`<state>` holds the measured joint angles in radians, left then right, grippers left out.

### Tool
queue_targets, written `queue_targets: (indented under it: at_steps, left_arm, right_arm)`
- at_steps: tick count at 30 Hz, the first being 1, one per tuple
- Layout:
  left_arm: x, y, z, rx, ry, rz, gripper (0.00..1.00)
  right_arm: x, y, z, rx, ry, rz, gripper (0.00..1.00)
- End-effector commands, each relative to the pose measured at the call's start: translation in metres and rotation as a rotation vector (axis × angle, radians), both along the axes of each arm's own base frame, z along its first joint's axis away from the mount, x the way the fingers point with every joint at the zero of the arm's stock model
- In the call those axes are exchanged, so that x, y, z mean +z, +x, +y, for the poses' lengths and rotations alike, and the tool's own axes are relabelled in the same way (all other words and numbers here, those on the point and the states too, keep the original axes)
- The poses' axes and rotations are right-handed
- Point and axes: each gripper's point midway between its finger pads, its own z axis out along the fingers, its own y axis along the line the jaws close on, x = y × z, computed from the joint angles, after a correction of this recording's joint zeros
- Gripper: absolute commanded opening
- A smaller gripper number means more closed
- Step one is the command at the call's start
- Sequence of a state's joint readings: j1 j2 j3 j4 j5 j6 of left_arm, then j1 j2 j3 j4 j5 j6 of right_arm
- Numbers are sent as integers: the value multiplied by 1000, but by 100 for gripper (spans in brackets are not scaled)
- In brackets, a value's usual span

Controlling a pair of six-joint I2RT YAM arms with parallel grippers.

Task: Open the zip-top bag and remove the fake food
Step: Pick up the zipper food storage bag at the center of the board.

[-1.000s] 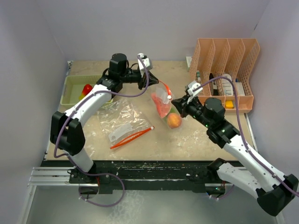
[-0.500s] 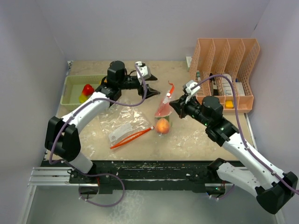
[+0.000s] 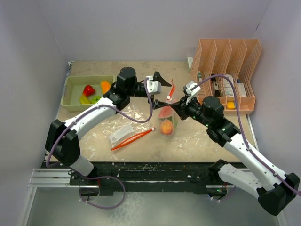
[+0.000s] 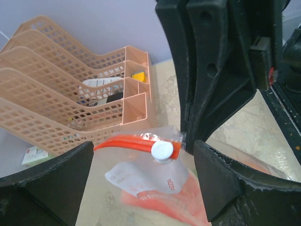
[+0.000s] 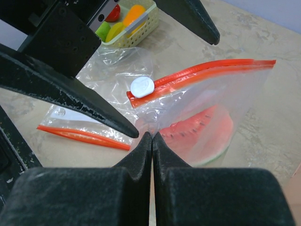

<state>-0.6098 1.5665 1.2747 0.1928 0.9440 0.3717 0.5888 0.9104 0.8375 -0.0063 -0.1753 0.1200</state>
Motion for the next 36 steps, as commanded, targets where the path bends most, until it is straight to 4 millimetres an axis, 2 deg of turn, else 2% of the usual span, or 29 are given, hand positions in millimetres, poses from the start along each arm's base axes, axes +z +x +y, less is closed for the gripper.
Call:
queue_targets:
  at_steps: [1,5,7,9,12,16,25,26,28,30,33,36]
  left_arm:
    - [32,-12,-8,-64,-65,-141,88]
    - [38,-12,-12,-88,-79,-139,79]
    - [41,-11,-13,-99,-77,-135,70]
    - [38,-11,-15,-109,-64,-122,55]
    - [37,-13,-16,-125,-57,-111,24]
    - [35,-17,-15,-143,-49,-96,2]
    - [44,-25,-14,-175,-51,-77,0]
    - [47,-25,-13,-170,-50,-74,0]
    - [49,-22,-13,-147,-45,-66,0]
    - [52,-18,-11,-113,-44,-66,0]
    - [57,-10,-11,-58,-51,-56,0]
    - [60,-5,-11,-25,-55,-30,0]
  right_arm:
    - [40,-1,0,11,43,-88,0]
    - [37,-4,-2,10,30,-83,0]
    - [37,-5,-4,6,30,-83,0]
    - [37,-7,-7,-1,30,-84,0]
    - [38,-8,-9,-7,32,-87,0]
    - [40,-8,-9,-7,35,-90,0]
    - [44,-5,-12,-37,38,-86,0]
    - [45,-4,-12,-41,36,-86,6]
    - [52,4,-16,-75,22,-117,28]
    - [57,7,-13,-66,6,-124,45]
    - [52,13,-10,-68,-23,-102,59]
    - [61,22,-8,-138,-46,-120,67]
